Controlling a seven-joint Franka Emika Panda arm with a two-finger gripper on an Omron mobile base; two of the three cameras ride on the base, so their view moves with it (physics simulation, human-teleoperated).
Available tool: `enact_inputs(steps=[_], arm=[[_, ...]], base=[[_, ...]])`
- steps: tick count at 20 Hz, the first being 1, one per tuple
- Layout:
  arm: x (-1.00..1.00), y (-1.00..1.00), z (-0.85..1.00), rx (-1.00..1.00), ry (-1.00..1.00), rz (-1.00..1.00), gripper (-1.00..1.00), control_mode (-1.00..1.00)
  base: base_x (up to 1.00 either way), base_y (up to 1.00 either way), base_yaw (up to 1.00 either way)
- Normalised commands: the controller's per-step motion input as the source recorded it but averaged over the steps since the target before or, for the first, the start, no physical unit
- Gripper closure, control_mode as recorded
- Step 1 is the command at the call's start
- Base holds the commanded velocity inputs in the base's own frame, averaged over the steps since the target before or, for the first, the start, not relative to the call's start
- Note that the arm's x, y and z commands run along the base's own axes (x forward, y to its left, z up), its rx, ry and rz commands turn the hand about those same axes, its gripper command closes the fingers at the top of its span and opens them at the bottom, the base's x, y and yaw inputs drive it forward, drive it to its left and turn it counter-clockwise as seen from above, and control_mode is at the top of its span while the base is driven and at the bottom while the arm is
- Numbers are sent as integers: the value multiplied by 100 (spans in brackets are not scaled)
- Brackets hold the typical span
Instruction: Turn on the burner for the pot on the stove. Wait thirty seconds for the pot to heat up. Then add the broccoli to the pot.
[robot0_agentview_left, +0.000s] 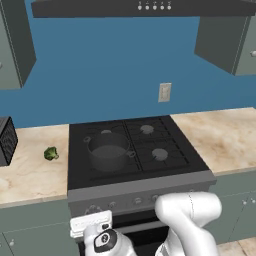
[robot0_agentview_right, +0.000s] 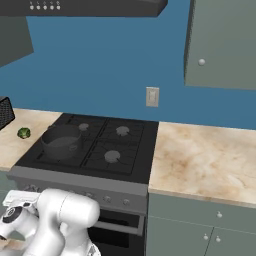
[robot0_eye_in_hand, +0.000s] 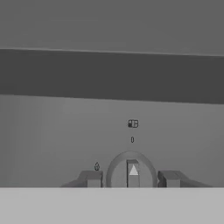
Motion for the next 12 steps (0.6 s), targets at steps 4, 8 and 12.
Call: enact_inputs(steps=[4, 8, 12], arm=[[12, 0, 35, -3, 0, 31, 100, -100], [2, 0, 41, -9, 0, 28, 100, -100], [4, 8, 49, -21, 0, 27, 100, -100]], base=[[0, 0, 0], [0, 0, 0], [0, 0, 0]])
